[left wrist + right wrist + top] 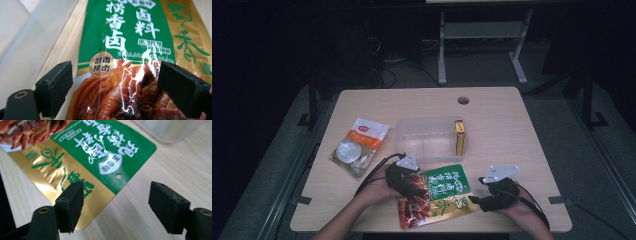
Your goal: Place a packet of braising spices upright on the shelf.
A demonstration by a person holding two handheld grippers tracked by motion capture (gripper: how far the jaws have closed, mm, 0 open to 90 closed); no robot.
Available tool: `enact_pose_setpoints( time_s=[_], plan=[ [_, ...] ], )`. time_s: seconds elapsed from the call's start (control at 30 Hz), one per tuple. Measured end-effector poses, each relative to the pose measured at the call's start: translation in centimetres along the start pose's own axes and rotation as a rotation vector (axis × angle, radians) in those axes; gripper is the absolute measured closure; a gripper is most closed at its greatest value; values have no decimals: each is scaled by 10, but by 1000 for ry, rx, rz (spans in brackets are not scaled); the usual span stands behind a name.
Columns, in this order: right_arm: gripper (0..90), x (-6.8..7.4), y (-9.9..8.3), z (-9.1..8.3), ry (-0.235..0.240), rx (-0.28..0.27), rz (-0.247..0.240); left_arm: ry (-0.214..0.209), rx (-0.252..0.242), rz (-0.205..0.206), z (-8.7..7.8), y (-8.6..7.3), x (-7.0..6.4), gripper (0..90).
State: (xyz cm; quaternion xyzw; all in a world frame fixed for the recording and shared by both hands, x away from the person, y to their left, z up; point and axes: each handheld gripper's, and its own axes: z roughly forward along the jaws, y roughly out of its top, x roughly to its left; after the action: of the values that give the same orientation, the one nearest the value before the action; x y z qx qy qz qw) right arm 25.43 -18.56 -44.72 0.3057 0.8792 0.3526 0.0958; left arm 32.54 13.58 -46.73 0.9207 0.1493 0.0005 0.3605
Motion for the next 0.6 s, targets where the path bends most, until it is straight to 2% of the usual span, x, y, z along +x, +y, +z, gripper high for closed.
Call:
enact_pose_setpoints(
  time_s=[0.33, 0.6],
  plan=[
    [277, -3, 0, 0, -11, -10, 3, 7, -8, 15, 2, -1, -4, 133],
    [277, -2, 1, 1, -16, -6, -9, -6, -8, 44, 0, 1, -10, 360]
  ],
)
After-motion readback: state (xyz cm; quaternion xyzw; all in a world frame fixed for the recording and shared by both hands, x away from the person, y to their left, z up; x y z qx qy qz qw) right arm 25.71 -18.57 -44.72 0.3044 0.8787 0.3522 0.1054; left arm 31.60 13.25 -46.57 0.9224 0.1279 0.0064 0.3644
